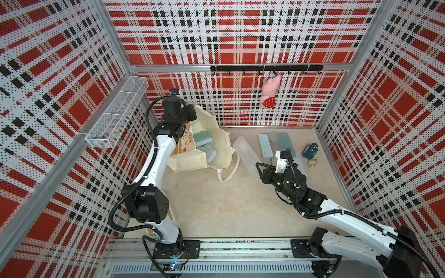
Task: Take out the pencil case from the canvas bag
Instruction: Place the pencil case at the center of the board.
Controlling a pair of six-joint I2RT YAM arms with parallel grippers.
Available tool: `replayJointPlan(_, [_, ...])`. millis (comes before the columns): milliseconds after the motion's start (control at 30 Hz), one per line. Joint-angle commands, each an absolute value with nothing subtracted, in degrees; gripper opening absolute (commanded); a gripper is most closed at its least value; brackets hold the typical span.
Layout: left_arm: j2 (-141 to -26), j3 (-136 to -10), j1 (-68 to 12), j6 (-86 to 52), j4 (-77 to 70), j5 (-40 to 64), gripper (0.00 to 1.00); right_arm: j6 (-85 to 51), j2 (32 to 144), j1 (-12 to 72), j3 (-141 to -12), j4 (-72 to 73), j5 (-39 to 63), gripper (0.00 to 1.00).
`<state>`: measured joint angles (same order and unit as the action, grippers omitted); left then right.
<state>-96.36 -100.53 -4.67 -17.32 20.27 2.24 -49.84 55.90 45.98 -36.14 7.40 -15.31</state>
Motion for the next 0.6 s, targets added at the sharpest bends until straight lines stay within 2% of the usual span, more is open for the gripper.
replayJointPlan(0, [-94.6,-103.4,-4.9,-18.3,15.2,2.4,0.00,-57.1,54.1,45.8,-33.9,3.7,-24.9,0.21])
replayJointPlan(167, [-93.4,-102.6,-6.6,-18.6,15.1,2.3,0.00,-67.0,56.3,45.8,-32.2,1.8,-26.8,0.22])
replayJointPlan(567, [-90.0,-100.3,-7.8,-19.2,14.9,1.3,0.00,-85.6,62.7,45.8,-26.1,9.1,-27.0,0.23])
